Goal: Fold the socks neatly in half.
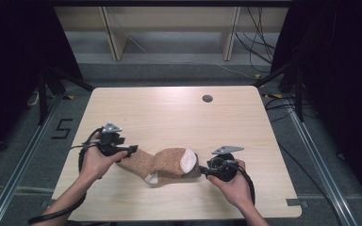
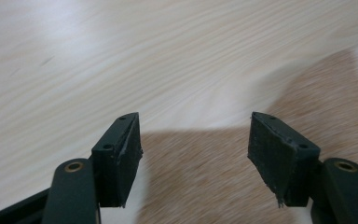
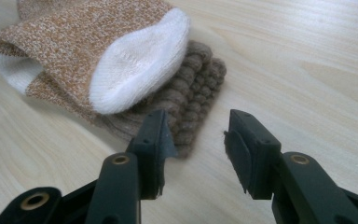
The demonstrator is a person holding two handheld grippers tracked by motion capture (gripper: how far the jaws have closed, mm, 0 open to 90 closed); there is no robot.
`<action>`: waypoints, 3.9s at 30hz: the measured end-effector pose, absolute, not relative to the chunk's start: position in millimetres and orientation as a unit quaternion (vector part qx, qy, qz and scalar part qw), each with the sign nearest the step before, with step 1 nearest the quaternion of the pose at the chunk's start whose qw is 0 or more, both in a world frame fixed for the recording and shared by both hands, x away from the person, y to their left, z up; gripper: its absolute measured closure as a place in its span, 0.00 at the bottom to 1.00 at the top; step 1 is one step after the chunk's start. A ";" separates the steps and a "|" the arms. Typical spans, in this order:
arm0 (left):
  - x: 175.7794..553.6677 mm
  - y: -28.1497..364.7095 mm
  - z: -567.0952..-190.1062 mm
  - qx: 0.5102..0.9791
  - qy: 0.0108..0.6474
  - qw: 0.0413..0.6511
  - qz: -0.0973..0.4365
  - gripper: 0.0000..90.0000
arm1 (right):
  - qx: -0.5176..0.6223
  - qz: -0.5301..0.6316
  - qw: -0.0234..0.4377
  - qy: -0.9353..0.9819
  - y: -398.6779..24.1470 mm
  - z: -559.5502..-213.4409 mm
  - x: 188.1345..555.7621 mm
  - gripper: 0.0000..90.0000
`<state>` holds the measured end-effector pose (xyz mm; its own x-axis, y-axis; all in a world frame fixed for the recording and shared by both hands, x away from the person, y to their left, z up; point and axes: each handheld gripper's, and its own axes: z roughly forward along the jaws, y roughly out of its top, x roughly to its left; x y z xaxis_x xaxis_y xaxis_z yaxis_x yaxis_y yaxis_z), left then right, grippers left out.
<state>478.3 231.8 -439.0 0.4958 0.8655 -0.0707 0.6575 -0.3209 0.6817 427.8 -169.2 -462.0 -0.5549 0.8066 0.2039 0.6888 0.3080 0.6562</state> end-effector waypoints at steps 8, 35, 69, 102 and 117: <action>484.4 278.6 -477.8 0.745 0.558 0.356 0.085 0.38 | 0.442 0.359 0.084 0.818 -167.9 -464.2 431.1 0.64; 471.1 247.5 -427.2 0.721 0.496 0.484 0.021 0.94 | 0.437 0.357 0.063 0.823 -163.5 -471.1 435.3 0.65; 465.7 54.9 -456.8 0.827 0.359 0.433 0.001 0.92 | 0.470 0.388 0.084 0.788 -170.7 -441.3 438.7 0.69; 453.8 128.5 -437.7 0.851 0.353 0.384 0.068 0.88 | 0.439 0.369 0.062 0.817 -140.7 -459.2 479.6 0.82; 452.3 125.0 -469.7 0.852 0.360 0.379 0.038 0.90 | 0.425 0.372 0.068 0.822 -141.4 -465.2 476.7 0.85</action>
